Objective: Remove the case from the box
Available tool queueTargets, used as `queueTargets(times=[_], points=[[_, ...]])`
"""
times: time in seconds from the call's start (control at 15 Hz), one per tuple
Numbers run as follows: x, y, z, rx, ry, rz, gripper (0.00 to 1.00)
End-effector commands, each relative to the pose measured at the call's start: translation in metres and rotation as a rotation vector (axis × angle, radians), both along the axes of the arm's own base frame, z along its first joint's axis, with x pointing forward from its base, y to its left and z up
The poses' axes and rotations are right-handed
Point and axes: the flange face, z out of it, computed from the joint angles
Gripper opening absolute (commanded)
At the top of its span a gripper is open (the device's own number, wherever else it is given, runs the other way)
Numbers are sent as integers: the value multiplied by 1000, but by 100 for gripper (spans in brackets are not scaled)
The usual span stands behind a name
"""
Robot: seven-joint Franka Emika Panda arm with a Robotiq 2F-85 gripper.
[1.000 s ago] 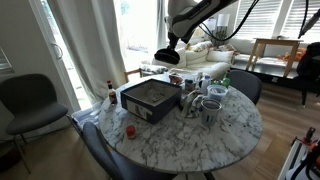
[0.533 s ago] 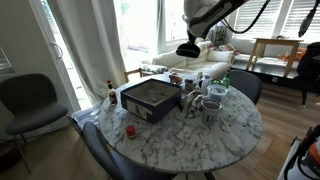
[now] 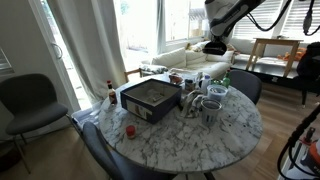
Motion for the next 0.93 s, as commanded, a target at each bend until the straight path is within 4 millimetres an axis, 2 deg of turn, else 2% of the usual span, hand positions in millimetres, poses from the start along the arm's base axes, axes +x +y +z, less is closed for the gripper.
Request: queueTargets(times=[0.0, 0.07, 0.27, 0.6, 0.73, 0.87], points=[[3, 4, 1, 2, -1, 7, 1], [-1, 0, 3, -12, 11, 9, 1], [-38, -36, 2, -82, 91, -60, 1], [-130, -106, -23, -73, 303, -122, 1], [-164, -116, -37, 17, 354, -68, 1], [-189, -118, -47, 90, 384, -21, 1]])
